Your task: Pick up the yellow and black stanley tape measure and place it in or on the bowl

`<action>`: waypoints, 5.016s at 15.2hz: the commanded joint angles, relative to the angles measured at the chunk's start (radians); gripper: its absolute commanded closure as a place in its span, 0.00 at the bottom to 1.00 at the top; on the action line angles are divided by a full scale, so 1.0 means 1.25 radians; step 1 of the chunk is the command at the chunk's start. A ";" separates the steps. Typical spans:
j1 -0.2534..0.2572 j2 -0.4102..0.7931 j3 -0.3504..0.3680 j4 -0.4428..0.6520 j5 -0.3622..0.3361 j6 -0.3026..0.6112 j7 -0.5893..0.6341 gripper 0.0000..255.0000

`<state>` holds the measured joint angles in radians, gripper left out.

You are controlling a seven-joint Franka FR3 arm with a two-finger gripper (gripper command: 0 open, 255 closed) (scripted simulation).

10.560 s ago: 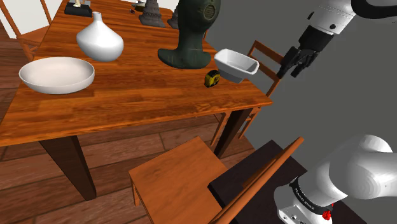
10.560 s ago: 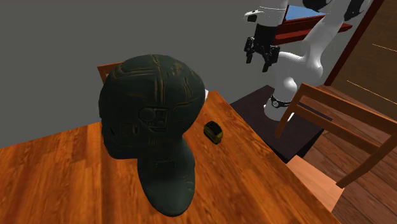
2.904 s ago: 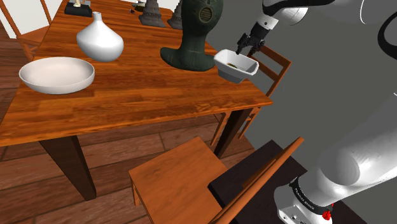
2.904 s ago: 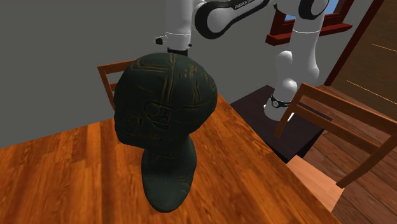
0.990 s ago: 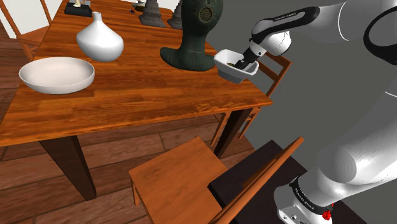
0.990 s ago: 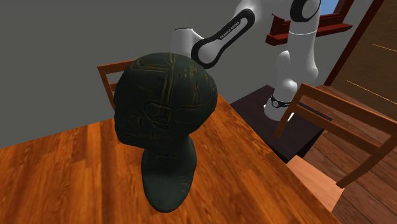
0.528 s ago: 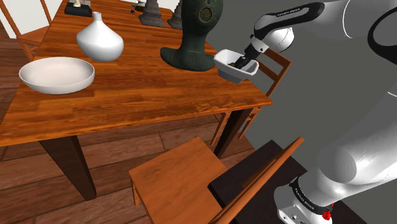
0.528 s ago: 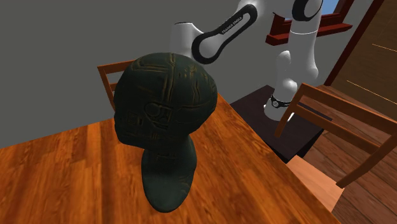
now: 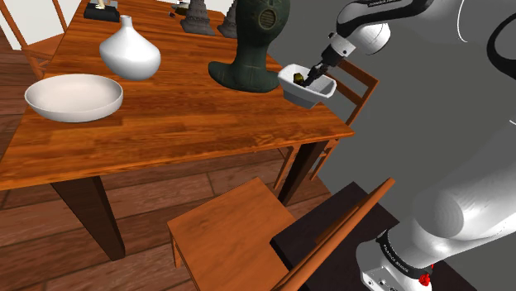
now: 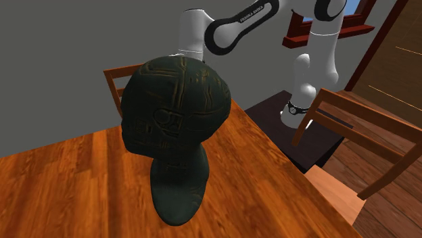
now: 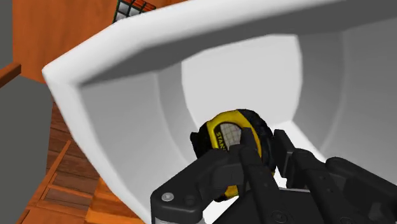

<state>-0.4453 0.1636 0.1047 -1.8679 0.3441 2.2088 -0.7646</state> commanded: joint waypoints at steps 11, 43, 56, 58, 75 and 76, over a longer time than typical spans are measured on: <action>0.027 0.075 0.035 0.105 -0.063 0.022 -0.170 0.00; 0.039 0.101 0.037 0.139 -0.074 0.017 -0.152 1.00; 0.038 0.079 0.034 0.247 -0.089 -0.110 -0.119 1.00; 0.038 0.078 0.034 0.267 -0.091 -0.130 -0.114 1.00; -0.072 -0.039 0.040 -0.157 0.319 0.195 -0.495 0.00; -0.080 -0.036 0.043 -0.180 0.370 0.214 -0.546 0.00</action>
<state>-0.5326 0.1113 0.1567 -2.0654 0.7366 2.4489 -1.3763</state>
